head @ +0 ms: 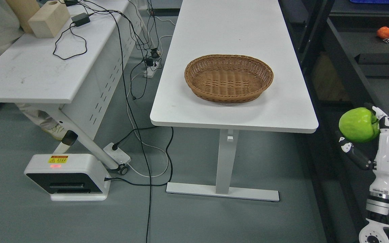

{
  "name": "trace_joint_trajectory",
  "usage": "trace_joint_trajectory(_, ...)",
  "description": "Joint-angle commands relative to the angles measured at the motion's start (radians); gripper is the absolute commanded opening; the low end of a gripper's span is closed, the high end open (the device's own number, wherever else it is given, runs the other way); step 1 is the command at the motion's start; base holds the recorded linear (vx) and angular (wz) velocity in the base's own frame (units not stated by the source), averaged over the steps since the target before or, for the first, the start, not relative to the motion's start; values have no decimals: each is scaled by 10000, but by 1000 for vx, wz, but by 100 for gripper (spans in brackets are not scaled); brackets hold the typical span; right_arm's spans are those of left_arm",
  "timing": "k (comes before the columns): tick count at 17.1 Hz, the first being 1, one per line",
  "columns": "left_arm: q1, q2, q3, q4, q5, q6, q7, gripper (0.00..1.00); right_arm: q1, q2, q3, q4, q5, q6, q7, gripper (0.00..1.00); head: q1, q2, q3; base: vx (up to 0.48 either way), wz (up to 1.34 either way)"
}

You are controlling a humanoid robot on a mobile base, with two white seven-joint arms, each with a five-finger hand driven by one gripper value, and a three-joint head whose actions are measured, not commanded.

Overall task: Place green apple on left shelf middle layer
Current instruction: 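Carry the held apple toward the black shelf tray while turning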

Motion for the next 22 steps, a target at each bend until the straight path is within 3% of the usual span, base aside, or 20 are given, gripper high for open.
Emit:
trace_joint_trajectory(1, -2, 175, 0, -2, 0, 23, -7, 100, 283, 339, -466, -68, -15, -31, 4, 0, 0, 0, 0, -500, 128)
trace_joint_trajectory(10, -2, 175, 0, -2, 0, 39, 8, 100, 344, 339, -465, -68, -15, -31, 4, 0, 0, 0, 0, -444, -206)
trace_joint_trajectory(22, -2, 175, 0, -2, 0, 23, -7, 100, 406, 339, -465, -68, -15, -46, 4, 0, 0, 0, 0, -58, -1440)
